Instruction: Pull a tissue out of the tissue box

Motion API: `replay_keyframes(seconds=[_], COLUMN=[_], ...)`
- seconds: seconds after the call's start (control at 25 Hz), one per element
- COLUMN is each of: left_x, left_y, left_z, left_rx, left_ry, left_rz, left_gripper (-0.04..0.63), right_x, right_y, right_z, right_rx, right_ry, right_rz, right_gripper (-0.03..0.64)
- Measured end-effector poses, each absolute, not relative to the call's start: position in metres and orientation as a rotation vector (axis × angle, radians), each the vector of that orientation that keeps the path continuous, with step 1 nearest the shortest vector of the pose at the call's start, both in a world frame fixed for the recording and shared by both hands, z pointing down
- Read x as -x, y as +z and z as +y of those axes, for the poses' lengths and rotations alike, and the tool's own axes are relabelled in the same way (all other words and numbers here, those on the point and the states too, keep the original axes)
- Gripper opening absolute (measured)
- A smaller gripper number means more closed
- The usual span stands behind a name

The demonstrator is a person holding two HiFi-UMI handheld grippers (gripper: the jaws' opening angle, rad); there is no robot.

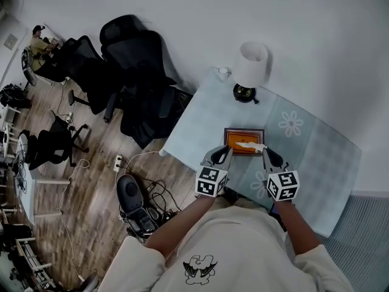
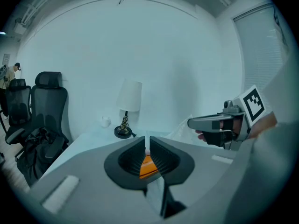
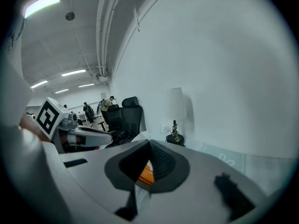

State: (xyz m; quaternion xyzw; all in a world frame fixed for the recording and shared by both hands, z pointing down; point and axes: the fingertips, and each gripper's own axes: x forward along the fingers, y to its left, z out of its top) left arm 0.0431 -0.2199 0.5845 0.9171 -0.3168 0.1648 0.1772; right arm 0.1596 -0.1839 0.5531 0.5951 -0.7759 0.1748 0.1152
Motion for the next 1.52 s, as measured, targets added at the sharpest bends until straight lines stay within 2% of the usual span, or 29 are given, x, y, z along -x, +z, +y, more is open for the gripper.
replay_keyframes(seconds=[0.32, 0.6, 1.52], left_x=[-0.038, -0.025, -0.025], left_y=[0.556, 0.575, 0.568], left_z=[-0.191, -0.169, -0.169], left_rx=[-2.632, -2.566, -2.568], left_ry=[0.39, 0.422, 0.398], left_rz=[-0.896, -0.882, -0.884], left_gripper=[0.037, 0.037, 0.037], right_x=[-0.142, -0.123, -0.124], right_y=[0.538, 0.546, 0.536], right_z=[-0.155, -0.128, -0.133], right_rx=[-1.79, -1.764, -1.795], right_ry=[0.53, 0.609, 0.603], right_rz=[-2.333, -2.379, -2.374], right_gripper=[0.014, 0.014, 0.012])
